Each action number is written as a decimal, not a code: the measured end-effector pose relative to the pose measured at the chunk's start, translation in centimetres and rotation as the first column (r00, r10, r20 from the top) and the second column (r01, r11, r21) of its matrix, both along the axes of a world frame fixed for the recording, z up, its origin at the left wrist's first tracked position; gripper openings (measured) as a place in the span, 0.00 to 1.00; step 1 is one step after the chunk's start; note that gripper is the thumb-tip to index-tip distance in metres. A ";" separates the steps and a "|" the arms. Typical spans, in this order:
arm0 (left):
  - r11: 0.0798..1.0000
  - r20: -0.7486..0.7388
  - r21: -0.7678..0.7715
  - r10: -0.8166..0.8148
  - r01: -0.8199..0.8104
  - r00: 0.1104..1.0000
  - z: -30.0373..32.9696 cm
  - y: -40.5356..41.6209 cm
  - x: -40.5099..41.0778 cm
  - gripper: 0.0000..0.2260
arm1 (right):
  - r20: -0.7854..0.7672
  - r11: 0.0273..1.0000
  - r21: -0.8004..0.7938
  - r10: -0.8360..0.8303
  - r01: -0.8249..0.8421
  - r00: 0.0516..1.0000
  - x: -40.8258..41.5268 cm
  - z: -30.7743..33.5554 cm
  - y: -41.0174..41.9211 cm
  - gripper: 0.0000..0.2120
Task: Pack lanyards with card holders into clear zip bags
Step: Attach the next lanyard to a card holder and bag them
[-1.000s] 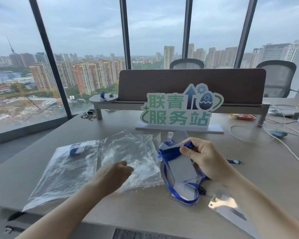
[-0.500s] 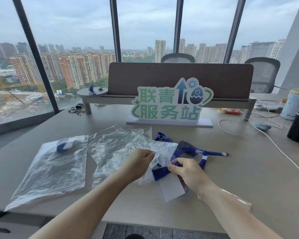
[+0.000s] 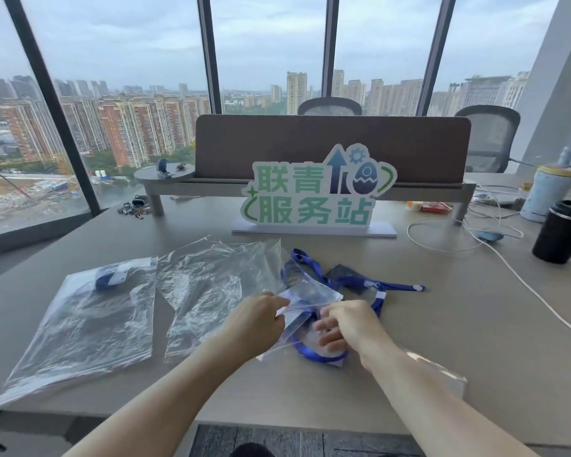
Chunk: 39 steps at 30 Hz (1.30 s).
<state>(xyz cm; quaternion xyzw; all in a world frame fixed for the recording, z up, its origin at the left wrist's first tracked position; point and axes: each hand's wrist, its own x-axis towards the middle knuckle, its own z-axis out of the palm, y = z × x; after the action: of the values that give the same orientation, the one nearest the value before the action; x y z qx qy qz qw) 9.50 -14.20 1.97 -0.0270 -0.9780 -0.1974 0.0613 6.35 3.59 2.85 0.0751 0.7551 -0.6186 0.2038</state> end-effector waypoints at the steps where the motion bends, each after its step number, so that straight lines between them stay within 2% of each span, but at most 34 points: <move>1: 1.000 0.005 -0.016 -0.001 0.001 1.000 -0.2 -0.1 0.1 0.17 | -0.075 0.997 0.061 -0.041 0.046 0.996 -0.2 -0.1 0.7 0.10; 3: 0.999 0.002 -0.048 -0.012 0.012 1.000 -0.5 0.0 0.4 0.19 | -0.218 0.978 0.095 -0.159 0.183 0.963 -0.7 -0.2 2.0 0.10; 5: 0.996 -0.022 -0.082 -0.034 0.033 0.999 -0.8 0.1 0.7 0.18 | -0.310 0.964 0.109 -0.199 0.242 0.930 -1.5 -0.6 2.4 0.07; 6: 0.995 -0.038 -0.094 -0.050 0.046 0.998 -0.9 0.2 0.9 0.17 | -0.308 0.965 0.142 -0.167 0.218 0.937 -1.8 -0.7 2.4 0.07; 8: 0.991 -0.063 -0.117 -0.069 0.062 0.996 -1.0 0.3 1.2 0.16 | -0.265 0.966 0.228 -0.058 0.121 0.962 -2.2 -0.9 2.0 0.13; 11: 0.984 -0.076 -0.173 -0.059 0.045 0.995 -1.2 0.0 1.4 0.17 | -0.265 0.963 0.256 -0.007 0.078 0.964 -2.7 -1.1 1.3 0.11; 13: 0.982 -0.071 -0.187 -0.007 -0.006 0.997 -1.1 -0.9 1.4 0.18 | -0.274 0.976 0.197 -0.039 0.096 0.961 -3.0 -0.5 1.0 0.12; 16: 0.986 -0.094 -0.105 0.117 -0.127 0.989 1.1 -3.0 1.0 0.18 | -0.304 0.988 0.056 -0.121 0.145 0.945 -3.6 1.9 0.8 0.12; 18: 0.984 -0.180 0.022 0.180 -0.179 0.967 4.2 -4.1 0.8 0.15 | -0.375 0.981 -0.072 -0.195 0.181 0.907 -3.4 4.7 0.8 0.10; 20: 0.958 -0.290 0.247 0.215 -0.144 0.932 8.3 -4.6 0.9 0.09 | -0.498 0.946 -0.260 -0.304 0.195 0.812 -2.6 8.2 1.0 0.08; 22: 0.831 -0.314 0.555 0.244 -0.032 0.918 12.6 -4.5 1.5 0.05 | -0.599 0.903 -0.407 -0.380 0.140 0.705 -1.4 11.9 1.2 0.08; 24: 0.648 -0.292 0.758 0.228 0.079 0.929 15.9 -4.3 2.4 0.02 | -0.654 0.881 -0.469 -0.396 0.065 0.644 -0.3 14.9 1.6 0.08; 26: 0.516 -0.309 0.837 0.168 0.183 0.936 17.9 -4.0 2.9 0.01 | -0.670 0.869 -0.495 -0.399 0.024 0.626 0.2 16.7 2.0 0.08; 28: 0.428 -0.326 0.866 0.090 0.259 0.941 18.5 -3.7 3.2 0.04 | -0.662 0.857 -0.515 -0.402 0.005 0.633 0.2 17.8 2.5 0.08; 29: 0.426 -0.331 0.862 0.064 0.275 0.941 18.5 -3.6 3.2 0.07 | -0.656 0.856 -0.517 -0.399 0.004 0.641 0.2 18.1 2.7 0.08; 31: 0.536 -0.361 0.801 0.077 0.267 0.929 18.1 -3.2 3.1 0.09 | -0.651 0.863 -0.506 -0.388 0.009 0.652 0.1 18.4 3.2 0.08; 33: 0.631 -0.411 0.738 0.142 0.238 0.900 17.7 -2.5 3.1 0.05 | -0.655 0.872 -0.490 -0.376 0.010 0.655 0.1 18.2 3.8 0.08; 35: 0.664 -0.453 0.714 0.198 0.221 0.869 17.6 -1.6 3.2 0.01 | -0.670 0.885 -0.464 -0.384 0.047 0.636 0.2 18.0 4.4 0.08; 37: 0.714 -0.473 0.673 0.216 0.192 0.854 17.6 -0.6 3.2 0.03 | -0.755 0.918 -0.369 -0.386 0.143 0.529 0.5 17.7 5.0 0.05; 39: 0.755 -0.478 0.629 0.189 0.184 0.858 17.9 0.5 3.4 0.04 | -0.894 0.956 -0.213 -0.274 0.199 0.356 1.2 17.9 5.2 0.03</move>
<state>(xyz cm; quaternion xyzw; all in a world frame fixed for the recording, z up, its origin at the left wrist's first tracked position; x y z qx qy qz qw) 12.88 -13.70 19.85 -0.0541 -0.7929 -0.5123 0.3256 7.57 8.77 20.78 -0.1763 0.7014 -0.6049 -0.3332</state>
